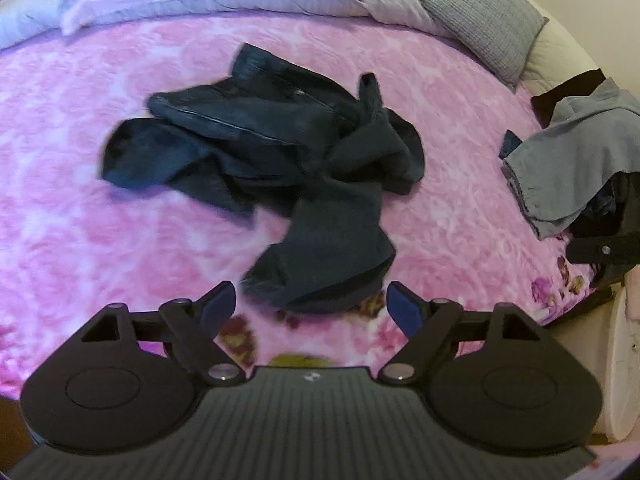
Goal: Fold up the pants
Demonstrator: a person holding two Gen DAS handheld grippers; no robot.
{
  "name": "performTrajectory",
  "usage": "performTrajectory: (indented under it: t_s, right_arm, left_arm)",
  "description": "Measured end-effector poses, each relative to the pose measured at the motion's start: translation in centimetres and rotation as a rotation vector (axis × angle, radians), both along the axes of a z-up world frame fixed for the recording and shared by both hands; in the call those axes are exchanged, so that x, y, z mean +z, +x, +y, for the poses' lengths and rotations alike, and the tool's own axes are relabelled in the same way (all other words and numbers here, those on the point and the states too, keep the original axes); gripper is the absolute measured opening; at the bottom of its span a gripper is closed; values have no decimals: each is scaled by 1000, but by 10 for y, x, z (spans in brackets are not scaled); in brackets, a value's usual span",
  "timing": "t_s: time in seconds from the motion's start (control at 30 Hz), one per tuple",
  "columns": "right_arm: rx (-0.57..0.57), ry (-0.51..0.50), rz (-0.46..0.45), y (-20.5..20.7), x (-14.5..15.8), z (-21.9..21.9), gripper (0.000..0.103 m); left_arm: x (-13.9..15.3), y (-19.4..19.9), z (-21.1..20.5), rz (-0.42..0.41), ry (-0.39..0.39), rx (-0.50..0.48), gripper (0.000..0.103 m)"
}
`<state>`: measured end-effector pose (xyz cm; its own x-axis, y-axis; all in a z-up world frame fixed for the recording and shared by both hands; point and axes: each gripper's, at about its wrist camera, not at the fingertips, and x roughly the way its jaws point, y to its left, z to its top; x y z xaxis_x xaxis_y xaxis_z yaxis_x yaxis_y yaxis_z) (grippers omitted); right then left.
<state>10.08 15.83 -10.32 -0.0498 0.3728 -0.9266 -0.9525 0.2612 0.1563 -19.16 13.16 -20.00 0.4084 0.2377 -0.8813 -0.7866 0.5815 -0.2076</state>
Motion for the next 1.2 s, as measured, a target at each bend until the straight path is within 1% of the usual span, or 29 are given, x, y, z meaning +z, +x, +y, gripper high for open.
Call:
performTrajectory:
  t_s: [0.1,0.2,0.27,0.33,0.4,0.43,0.47,0.5,0.53,0.57,0.6,0.67,0.73,0.8,0.87,0.9,0.97,1.0,1.07,1.1,1.17,1.2]
  right_arm:
    - [-9,-29,-19,23,-10,4,75]
    - [-1,-34,-37,46,-18,10,75]
    - [-1,-44,-57,59,-24,14,75]
    - [-9,-55,-73,70,-29,17,75]
    - [-18,-72,-77,79,-35,20,75]
    - [-22,-84,-80,82,-38,21,75]
    - [-23,-95,-81,84,-41,22,75]
    - [-21,-100,-81,85,-43,24,75]
    - [-17,-103,-80,85,-45,28,75]
    - [-13,-106,-80,84,-46,30,75]
    - [-7,-107,-81,82,-46,33,75]
    - [5,-96,-79,78,-42,39,75]
    - [10,-78,-83,75,-39,48,75]
    - [7,-59,-89,71,-35,59,75]
    - [-2,-42,-95,64,-31,70,75]
    - [-6,-33,-98,61,-30,77,75]
    - [-16,-8,-99,49,-25,87,75]
    - [-20,3,-97,42,-23,93,75]
    - [-29,29,-89,23,-19,105,75]
    - [-33,43,-87,12,-18,111,75]
    - [-39,62,-82,-14,-17,123,75]
    - [-35,69,-77,-25,-17,129,75]
  left_arm:
    - [-31,26,4,-2,-3,19,87]
    - [-64,49,13,18,23,29,88]
    - [-83,58,23,36,30,56,89]
    - [-100,62,34,31,2,104,89]
    - [-113,63,43,8,-45,154,88]
    - [-118,64,45,-17,-74,169,82]
    - [-123,67,45,-22,-87,176,77]
    - [-126,70,43,-16,-88,160,48]
    - [-131,75,40,7,-84,121,11]
    - [-133,79,35,50,-75,89,2]
    - [-131,78,30,69,-57,64,0]
    - [-116,65,25,67,7,40,0]
    - [-93,40,27,106,91,32,0]
    - [-67,4,39,144,177,63,2]
    - [-40,-39,58,180,242,108,2]
    - [-27,-61,68,216,284,132,2]
    - [-3,-106,92,319,392,189,2]
    - [8,-128,105,353,431,227,2]
    - [33,-177,136,407,493,305,2]
    - [43,-199,153,434,516,327,2]
    - [59,-242,183,457,548,356,2]
    - [64,-258,194,480,573,354,2]
